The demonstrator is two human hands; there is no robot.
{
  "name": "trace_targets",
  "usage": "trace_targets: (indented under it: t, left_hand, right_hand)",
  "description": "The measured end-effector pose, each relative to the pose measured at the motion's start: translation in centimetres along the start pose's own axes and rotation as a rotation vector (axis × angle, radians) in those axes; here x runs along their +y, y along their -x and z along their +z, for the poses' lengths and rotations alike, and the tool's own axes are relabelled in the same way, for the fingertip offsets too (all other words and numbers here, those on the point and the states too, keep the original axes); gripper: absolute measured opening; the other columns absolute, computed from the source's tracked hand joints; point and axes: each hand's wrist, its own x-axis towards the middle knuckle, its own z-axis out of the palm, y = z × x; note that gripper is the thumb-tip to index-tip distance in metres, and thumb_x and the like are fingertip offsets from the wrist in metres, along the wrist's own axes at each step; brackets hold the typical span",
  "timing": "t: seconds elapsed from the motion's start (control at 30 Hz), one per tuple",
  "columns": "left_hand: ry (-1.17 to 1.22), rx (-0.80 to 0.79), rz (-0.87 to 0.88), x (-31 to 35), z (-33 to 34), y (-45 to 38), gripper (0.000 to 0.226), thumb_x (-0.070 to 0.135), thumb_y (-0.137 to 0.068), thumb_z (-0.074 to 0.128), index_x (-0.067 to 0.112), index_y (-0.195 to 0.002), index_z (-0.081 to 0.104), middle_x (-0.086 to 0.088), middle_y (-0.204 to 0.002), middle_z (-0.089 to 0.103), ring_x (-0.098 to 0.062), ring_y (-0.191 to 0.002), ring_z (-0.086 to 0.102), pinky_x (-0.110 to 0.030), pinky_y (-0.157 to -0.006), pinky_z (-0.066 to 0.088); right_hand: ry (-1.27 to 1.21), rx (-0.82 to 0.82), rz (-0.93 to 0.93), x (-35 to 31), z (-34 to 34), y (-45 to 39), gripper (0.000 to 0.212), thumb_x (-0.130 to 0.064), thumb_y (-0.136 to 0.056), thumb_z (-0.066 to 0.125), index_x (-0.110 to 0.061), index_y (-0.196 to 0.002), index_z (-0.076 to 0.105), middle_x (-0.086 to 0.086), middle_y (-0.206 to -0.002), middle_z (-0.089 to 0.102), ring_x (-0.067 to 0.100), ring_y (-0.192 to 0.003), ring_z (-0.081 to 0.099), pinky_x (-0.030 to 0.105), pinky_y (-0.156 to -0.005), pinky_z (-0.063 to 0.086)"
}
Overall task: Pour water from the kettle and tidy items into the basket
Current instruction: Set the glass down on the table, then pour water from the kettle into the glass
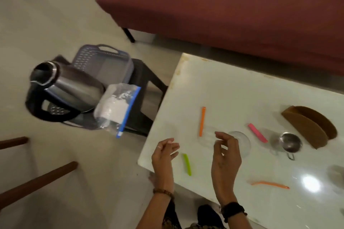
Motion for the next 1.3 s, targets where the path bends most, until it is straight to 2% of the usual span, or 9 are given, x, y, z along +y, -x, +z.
trace_targets:
  t: [0.1,0.23,0.47,0.57,0.63,0.7,0.9,1.13,1.3]
  left_hand:
    - [0.159,0.244,-0.005,3.0,-7.1,-2.6,0.016,0.006,-0.089,0.050,0.011,-0.079,0.062,-0.004,-0.059,0.066,-0.013,-0.059,0.065,-0.024,-0.061,0.055]
    - [0.287,0.415,-0.066,7.2,-18.0,-7.9,0.019,0.010,-0.093,0.043,0.014,-0.081,0.058,-0.011,-0.074,0.057,-0.018,-0.065,0.058,-0.016,-0.050,0.055]
    - [0.199,0.349,-0.138,12.6,-28.6,-19.3,0.017,0.015,-0.094,0.045,0.007,-0.108,0.051,-0.017,-0.116,0.054,-0.030,-0.101,0.057,-0.040,-0.086,0.050]
    - [0.096,0.306,-0.161,14.9,-30.5,-24.2,0.036,0.018,-0.093,0.047,0.005,-0.127,0.043,-0.016,-0.132,0.049,-0.032,-0.122,0.046,-0.047,-0.102,0.041]
    - [0.066,0.289,-0.177,16.0,-31.1,-26.7,0.039,0.016,-0.092,0.048,0.004,-0.129,0.042,-0.021,-0.129,0.052,-0.030,-0.113,0.052,-0.044,-0.095,0.047]
    - [0.003,0.242,-0.152,16.8,-31.5,-28.7,0.036,0.011,-0.089,0.051,-0.002,-0.122,0.049,-0.026,-0.122,0.057,-0.030,-0.100,0.056,-0.039,-0.084,0.051]
    - [-0.081,0.222,-0.144,16.3,-33.2,-30.9,0.027,-0.001,-0.084,0.055,0.000,-0.110,0.057,-0.020,-0.106,0.065,-0.022,-0.081,0.064,-0.019,-0.055,0.057]
    - [-0.003,0.201,-0.117,15.8,-33.3,-30.6,0.036,-0.006,-0.085,0.053,0.001,-0.121,0.050,-0.022,-0.116,0.061,-0.028,-0.100,0.059,-0.037,-0.088,0.049]
    - [-0.241,0.461,0.225,16.6,-31.0,-27.1,0.045,0.000,-0.085,0.058,0.013,-0.126,0.046,-0.009,-0.134,0.050,-0.023,-0.124,0.045,-0.030,-0.097,0.037]
  right_hand:
    - [-0.089,-0.140,-0.064,-4.6,5.3,2.6,0.030,0.003,-0.090,0.050,-0.026,-0.094,0.058,-0.012,-0.099,0.062,-0.002,-0.091,0.056,0.004,-0.073,0.042]
    - [-0.220,-0.365,-0.123,-10.7,14.1,6.7,0.024,-0.007,-0.089,0.052,-0.029,-0.089,0.060,-0.017,-0.091,0.063,0.000,-0.086,0.060,0.005,-0.070,0.042]
    - [-0.198,-0.821,-0.105,-14.8,30.3,12.8,0.018,-0.017,-0.091,0.056,-0.027,-0.106,0.057,-0.008,-0.108,0.061,-0.012,-0.098,0.052,-0.001,-0.081,0.038]
    - [-0.145,-0.898,-0.041,-15.2,36.9,14.0,0.039,-0.029,-0.086,0.063,-0.026,-0.123,0.049,-0.012,-0.121,0.051,-0.022,-0.101,0.042,-0.006,-0.080,0.034]
    - [-0.164,-0.932,0.034,-15.0,40.1,14.6,0.051,-0.033,-0.082,0.067,-0.024,-0.127,0.046,-0.009,-0.127,0.052,-0.010,-0.110,0.047,0.004,-0.088,0.041]
    - [-0.175,-0.926,0.072,-14.7,42.8,15.6,0.054,-0.032,-0.082,0.067,-0.021,-0.130,0.045,-0.003,-0.127,0.058,0.003,-0.113,0.054,0.020,-0.097,0.046]
    - [-0.480,-0.573,0.129,-16.2,46.8,15.7,0.021,-0.021,-0.079,0.072,-0.018,-0.099,0.066,-0.016,-0.083,0.072,0.001,-0.084,0.068,0.016,-0.076,0.055]
    - [-0.495,-0.448,-0.014,-19.7,45.3,11.5,0.015,-0.034,-0.076,0.065,-0.029,-0.063,0.058,-0.010,-0.050,0.054,0.016,-0.048,0.052,0.028,-0.052,0.047]
    - [-0.555,-0.519,-0.095,-21.4,39.3,10.6,0.014,-0.041,-0.074,0.060,-0.030,-0.066,0.061,-0.011,-0.044,0.053,0.005,-0.039,0.050,0.018,-0.042,0.044]
